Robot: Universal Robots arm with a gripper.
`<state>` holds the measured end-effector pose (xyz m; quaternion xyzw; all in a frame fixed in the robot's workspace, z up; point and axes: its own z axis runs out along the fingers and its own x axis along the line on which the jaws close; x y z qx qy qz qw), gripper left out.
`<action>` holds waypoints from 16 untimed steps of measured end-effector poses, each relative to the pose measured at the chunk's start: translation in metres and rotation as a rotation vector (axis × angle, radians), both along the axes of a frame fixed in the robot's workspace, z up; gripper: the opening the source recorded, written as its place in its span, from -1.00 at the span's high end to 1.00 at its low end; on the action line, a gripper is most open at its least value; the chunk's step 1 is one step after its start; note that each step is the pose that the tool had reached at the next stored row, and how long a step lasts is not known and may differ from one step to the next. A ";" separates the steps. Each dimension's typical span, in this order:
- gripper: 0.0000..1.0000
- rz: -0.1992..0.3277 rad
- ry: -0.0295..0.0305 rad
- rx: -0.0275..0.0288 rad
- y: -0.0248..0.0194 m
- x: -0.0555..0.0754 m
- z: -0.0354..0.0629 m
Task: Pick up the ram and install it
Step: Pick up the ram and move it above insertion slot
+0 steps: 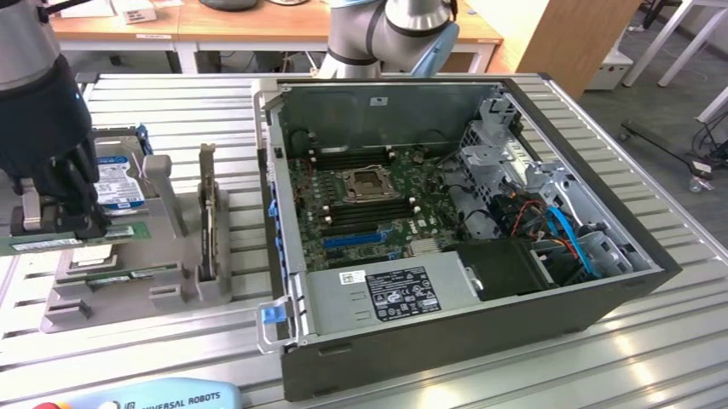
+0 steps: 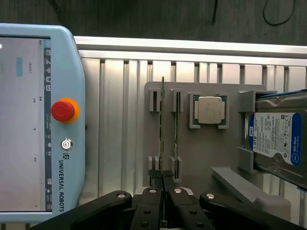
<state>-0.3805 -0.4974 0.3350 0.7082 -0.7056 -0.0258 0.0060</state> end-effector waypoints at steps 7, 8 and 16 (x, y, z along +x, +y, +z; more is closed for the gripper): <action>0.76 -0.004 0.0000 0.0000 0.0000 0.001 0.0205; 0.76 -0.004 0.0001 -0.0001 0.0000 0.001 0.0231; 0.76 -0.006 0.0000 0.0000 0.0000 0.001 0.0465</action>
